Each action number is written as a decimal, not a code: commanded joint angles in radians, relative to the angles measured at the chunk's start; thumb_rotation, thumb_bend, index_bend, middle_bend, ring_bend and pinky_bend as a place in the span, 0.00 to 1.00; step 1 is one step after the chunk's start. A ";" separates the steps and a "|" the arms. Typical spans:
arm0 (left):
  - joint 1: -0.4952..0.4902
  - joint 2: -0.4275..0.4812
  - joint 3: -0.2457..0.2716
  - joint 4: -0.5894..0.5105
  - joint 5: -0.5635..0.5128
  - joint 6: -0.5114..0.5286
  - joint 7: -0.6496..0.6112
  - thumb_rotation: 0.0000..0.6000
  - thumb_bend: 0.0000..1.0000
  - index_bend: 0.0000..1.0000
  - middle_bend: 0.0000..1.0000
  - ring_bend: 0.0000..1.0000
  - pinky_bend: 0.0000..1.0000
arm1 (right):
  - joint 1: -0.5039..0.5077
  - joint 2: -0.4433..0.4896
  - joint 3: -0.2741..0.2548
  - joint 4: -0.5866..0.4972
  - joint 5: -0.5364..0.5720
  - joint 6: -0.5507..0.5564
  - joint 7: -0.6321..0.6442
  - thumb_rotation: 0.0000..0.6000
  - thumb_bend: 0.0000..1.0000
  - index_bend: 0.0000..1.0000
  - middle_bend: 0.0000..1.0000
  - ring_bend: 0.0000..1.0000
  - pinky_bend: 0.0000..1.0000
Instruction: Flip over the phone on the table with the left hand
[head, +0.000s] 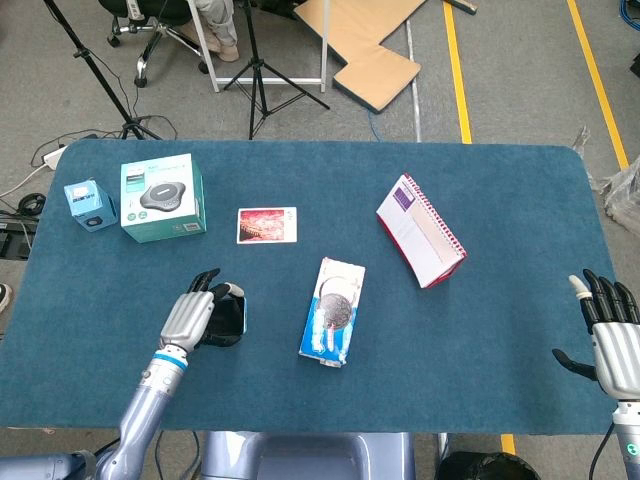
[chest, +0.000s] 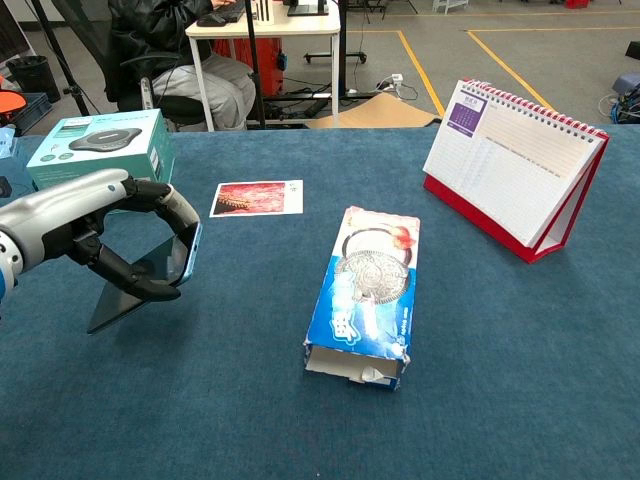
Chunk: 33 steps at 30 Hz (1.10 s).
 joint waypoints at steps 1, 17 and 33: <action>0.031 0.054 -0.025 0.023 0.096 -0.096 -0.301 1.00 0.31 0.40 0.39 0.00 0.00 | 0.000 -0.002 -0.001 -0.001 -0.001 0.000 -0.005 1.00 0.00 0.00 0.00 0.00 0.00; 0.054 0.052 0.005 0.260 0.423 -0.153 -1.133 1.00 0.28 0.40 0.39 0.00 0.00 | 0.002 -0.005 -0.001 0.000 0.003 -0.003 -0.015 1.00 0.00 0.00 0.00 0.00 0.00; 0.030 -0.025 0.089 0.472 0.548 -0.080 -1.711 1.00 0.26 0.40 0.40 0.00 0.00 | 0.003 -0.007 -0.002 0.000 0.005 -0.007 -0.022 1.00 0.00 0.00 0.00 0.00 0.00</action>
